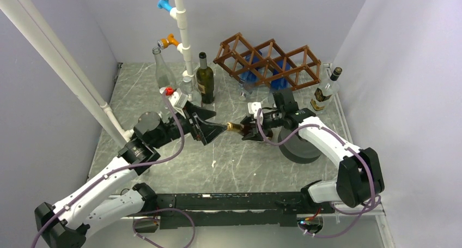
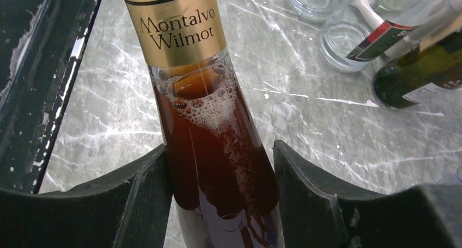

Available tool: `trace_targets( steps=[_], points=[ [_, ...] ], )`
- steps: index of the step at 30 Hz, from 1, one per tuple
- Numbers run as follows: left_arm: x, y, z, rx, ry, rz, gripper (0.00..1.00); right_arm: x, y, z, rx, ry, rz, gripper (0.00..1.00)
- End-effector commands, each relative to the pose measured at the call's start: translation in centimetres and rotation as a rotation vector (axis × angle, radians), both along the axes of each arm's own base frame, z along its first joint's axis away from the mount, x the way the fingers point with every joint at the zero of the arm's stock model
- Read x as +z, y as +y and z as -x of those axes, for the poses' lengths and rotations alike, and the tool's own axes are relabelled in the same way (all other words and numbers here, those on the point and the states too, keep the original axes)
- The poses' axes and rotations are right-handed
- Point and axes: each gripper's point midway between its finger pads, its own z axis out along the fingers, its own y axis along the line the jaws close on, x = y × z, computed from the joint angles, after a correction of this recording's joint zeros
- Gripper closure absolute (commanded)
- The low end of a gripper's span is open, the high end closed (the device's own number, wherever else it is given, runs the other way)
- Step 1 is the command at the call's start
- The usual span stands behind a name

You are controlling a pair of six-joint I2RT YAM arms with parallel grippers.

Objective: Take the wine bottle off the wine rack
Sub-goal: Place the wine bottle at the center of the board.

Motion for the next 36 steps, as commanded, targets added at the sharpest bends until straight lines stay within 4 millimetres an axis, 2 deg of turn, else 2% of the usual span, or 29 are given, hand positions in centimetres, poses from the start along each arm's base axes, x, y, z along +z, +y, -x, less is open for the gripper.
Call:
trace_targets(
  steps=[1,8,18,26,32,36],
  points=[
    [3.7,0.3,-0.2,0.018,-0.288,0.074,0.01,3.5,0.3,0.9,0.030,0.112,-0.147,0.99],
    [2.8,-0.6,-0.8,0.027,-0.395,0.103,0.00,4.1,-0.5,-0.1,-0.014,0.207,-0.209,0.99],
    [1.1,-5.1,-3.7,0.067,-0.444,0.068,0.01,4.1,-1.0,-0.3,-0.015,0.278,-0.241,0.98],
    [-0.4,-6.9,-5.6,0.108,-0.394,0.107,0.02,4.1,-1.4,-0.3,-0.007,0.281,-0.249,0.98],
    [-1.0,-8.0,-6.7,0.131,-0.359,0.156,0.07,4.0,-1.4,-0.2,-0.001,0.286,-0.249,0.98],
    [-1.3,-8.6,-7.2,0.130,-0.344,0.180,0.18,3.9,-1.4,-0.3,-0.002,0.287,-0.248,0.97]
  ],
)
